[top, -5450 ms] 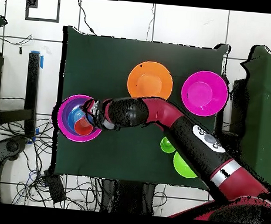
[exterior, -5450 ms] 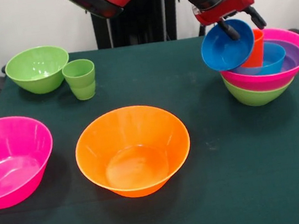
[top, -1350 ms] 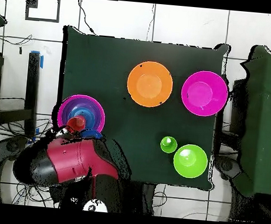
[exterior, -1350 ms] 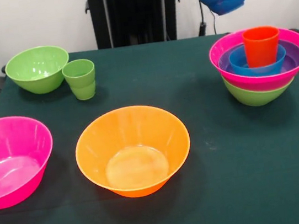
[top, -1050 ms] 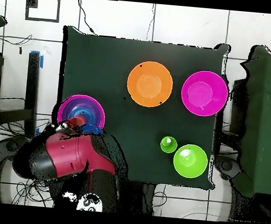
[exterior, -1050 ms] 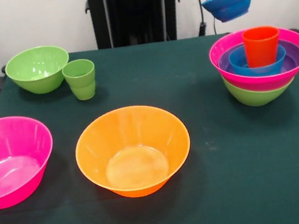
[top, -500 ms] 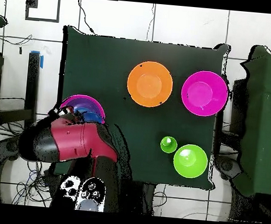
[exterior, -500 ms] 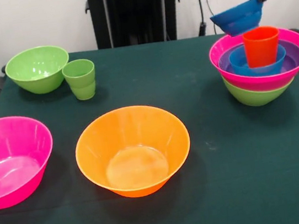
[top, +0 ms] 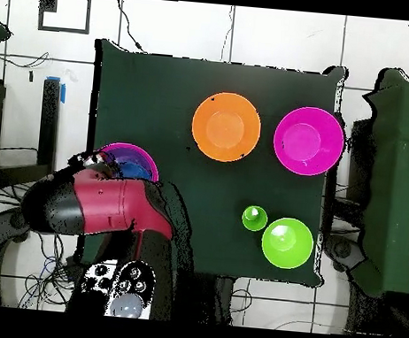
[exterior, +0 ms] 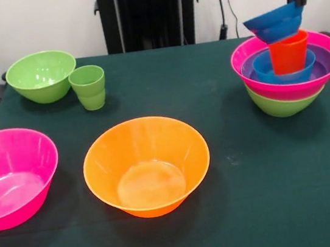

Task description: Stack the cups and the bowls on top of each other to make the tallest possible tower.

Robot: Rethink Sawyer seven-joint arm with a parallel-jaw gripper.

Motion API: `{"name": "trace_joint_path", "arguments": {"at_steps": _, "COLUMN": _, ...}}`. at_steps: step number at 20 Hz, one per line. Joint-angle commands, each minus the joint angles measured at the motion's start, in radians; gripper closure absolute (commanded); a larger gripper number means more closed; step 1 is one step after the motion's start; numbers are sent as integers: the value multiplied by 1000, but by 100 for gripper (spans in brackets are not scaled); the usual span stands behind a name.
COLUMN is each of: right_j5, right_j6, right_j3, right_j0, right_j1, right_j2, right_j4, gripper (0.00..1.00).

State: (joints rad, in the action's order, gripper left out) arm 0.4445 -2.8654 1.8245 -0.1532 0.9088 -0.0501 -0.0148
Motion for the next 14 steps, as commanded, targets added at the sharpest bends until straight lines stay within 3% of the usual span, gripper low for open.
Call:
{"name": "trace_joint_path", "arguments": {"at_steps": 1, "right_j5": -55, "right_j6": -181, "right_j3": -4, "right_j0": -35, "right_j1": -61, "right_j2": 15, "right_j4": 74, "gripper": 100}}
{"name": "trace_joint_path", "arguments": {"at_steps": 5, "right_j5": -85, "right_j6": -151, "right_j3": 25, "right_j0": -30, "right_j1": -69, "right_j2": 14, "right_j4": 94, "gripper": 100}}
{"name": "trace_joint_path", "arguments": {"at_steps": 10, "right_j5": -52, "right_j6": -141, "right_j3": 62, "right_j0": -53, "right_j1": -26, "right_j2": -5, "right_j4": 117, "gripper": 100}}
{"name": "trace_joint_path", "arguments": {"at_steps": 14, "right_j5": -60, "right_j6": -98, "right_j3": 94, "right_j0": -11, "right_j1": -14, "right_j2": 5, "right_j4": 120, "gripper": 100}}
